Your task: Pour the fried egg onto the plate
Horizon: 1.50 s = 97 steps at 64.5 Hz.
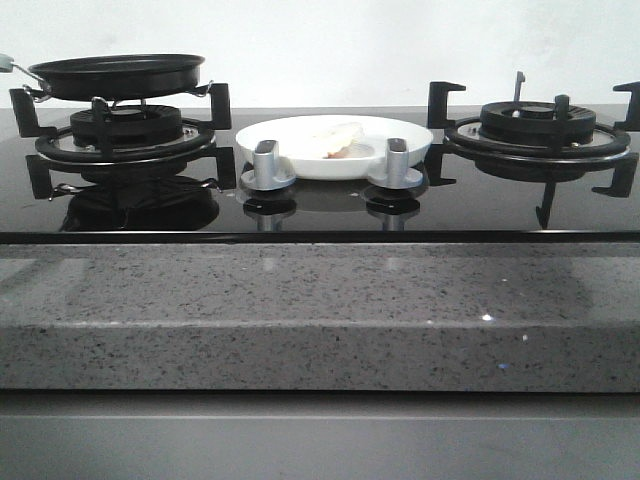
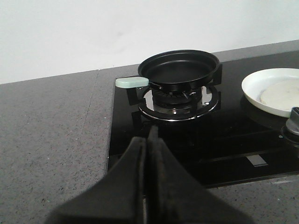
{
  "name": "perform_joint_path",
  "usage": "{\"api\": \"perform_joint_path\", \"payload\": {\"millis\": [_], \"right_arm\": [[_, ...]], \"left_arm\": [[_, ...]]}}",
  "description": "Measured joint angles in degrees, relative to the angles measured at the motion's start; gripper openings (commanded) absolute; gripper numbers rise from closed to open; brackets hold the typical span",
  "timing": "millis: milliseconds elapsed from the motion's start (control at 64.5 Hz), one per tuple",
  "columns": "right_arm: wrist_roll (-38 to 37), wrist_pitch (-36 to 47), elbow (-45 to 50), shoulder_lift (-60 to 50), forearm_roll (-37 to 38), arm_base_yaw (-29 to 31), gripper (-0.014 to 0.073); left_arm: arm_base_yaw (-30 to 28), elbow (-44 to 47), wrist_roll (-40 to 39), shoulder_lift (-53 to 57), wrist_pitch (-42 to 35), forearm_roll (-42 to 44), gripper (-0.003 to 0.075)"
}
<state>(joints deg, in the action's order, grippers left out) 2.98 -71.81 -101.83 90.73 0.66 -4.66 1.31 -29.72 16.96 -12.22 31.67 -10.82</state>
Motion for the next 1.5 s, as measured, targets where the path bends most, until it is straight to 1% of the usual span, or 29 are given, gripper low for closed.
{"api": "perform_joint_path", "payload": {"millis": [140, 217, 388, 496, 698, 884, 1024, 1117, 1504], "right_arm": [[0.0, 0.9, 12.3, -9.1, 0.8, 0.0, -0.0057], [-0.3, 4.4, 20.4, -15.1, 0.8, 0.0, -0.0057], [-0.6, 15.8, 38.1, -30.7, 0.1, 0.0, -0.0057], [-0.7, 20.5, 47.0, -39.4, -0.7, 0.0, -0.0057], [-0.7, 25.9, 59.6, -51.3, -0.7, 0.0, -0.0057], [-0.7, 35.7, 71.4, -65.7, -1.2, 0.0, -0.0057], [-0.7, 39.9, 77.1, -74.5, -1.2, 0.0, -0.0057], [-0.7, 41.2, 78.6, -77.7, -1.2, 0.0, -0.0057], [-0.7, 41.2, 79.2, -79.1, -1.3, 0.0, -0.0057]], "left_arm": [[0.0, 0.0, 0.0, 0.0, 0.0, 0.0, -0.0019], [0.0, 0.0, 0.0, 0.0, 0.0, 0.0, -0.0019], [0.0, 0.0, 0.0, 0.0, 0.0, 0.0, -0.0019], [0.0, 0.0, 0.0, 0.0, 0.0, 0.0, -0.0019], [0.0, 0.0, 0.0, 0.0, 0.0, 0.0, -0.0019], [0.0, 0.0, 0.0, 0.0, 0.0, 0.0, -0.0019], [0.0, 0.0, 0.0, 0.0, 0.0, 0.0, -0.0019], [0.0, 0.0, 0.0, 0.0, 0.0, 0.0, -0.0019], [0.0, 0.0, 0.0, 0.0, 0.0, 0.0, -0.0019]]}}
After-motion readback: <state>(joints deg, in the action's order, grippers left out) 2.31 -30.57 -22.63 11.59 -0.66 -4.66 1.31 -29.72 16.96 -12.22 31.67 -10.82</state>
